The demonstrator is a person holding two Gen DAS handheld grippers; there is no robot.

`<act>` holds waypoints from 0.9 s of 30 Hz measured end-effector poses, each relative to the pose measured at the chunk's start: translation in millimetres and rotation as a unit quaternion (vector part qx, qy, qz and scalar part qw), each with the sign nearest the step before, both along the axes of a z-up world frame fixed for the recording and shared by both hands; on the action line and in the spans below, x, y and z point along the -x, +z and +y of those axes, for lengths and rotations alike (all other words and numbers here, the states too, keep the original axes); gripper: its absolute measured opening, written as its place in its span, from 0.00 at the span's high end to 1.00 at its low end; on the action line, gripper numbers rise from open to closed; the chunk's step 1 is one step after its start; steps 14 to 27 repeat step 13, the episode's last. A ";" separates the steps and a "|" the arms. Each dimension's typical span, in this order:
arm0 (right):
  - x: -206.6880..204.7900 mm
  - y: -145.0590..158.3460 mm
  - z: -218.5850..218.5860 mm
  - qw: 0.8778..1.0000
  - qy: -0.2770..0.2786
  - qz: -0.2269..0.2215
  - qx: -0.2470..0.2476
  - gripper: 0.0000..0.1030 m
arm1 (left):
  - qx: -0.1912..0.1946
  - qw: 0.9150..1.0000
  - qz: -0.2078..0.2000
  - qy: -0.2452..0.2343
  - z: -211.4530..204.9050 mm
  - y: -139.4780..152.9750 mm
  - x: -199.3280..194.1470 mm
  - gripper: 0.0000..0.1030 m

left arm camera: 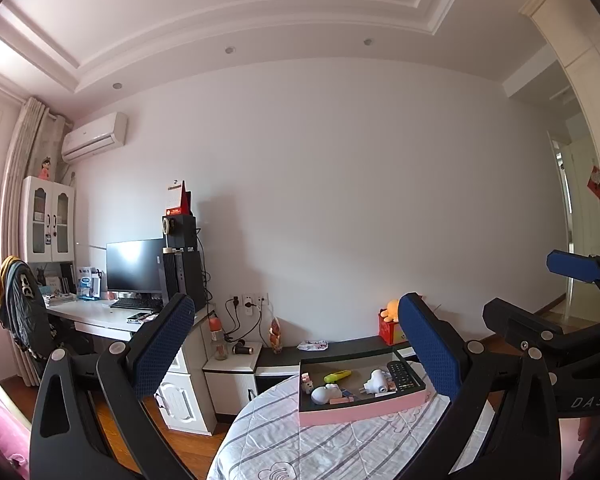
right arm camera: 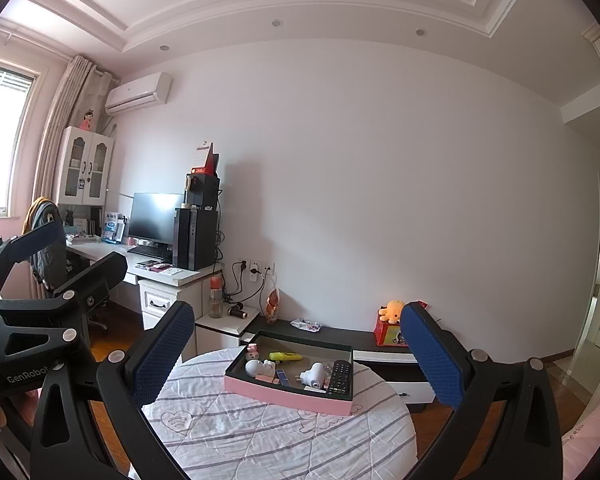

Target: Organize rigid objects

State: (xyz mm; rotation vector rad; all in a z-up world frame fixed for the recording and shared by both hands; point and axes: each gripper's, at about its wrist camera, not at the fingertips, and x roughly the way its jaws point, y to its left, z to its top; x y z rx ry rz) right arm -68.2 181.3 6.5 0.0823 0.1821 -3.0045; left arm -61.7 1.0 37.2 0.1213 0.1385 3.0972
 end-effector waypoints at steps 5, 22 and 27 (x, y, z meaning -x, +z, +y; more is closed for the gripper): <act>0.8 -1.1 0.8 1.000 -0.001 -0.002 0.000 0.00 | 0.001 1.000 -0.002 0.001 -0.3 0.9 -0.8 0.00; 0.5 -0.8 2.2 1.000 -0.001 -0.002 0.002 0.00 | 0.002 1.000 0.003 0.006 -2.5 2.3 -5.9 0.00; 0.5 -0.8 2.2 1.000 -0.001 -0.002 0.002 0.00 | 0.002 1.000 0.003 0.006 -2.5 2.3 -5.9 0.00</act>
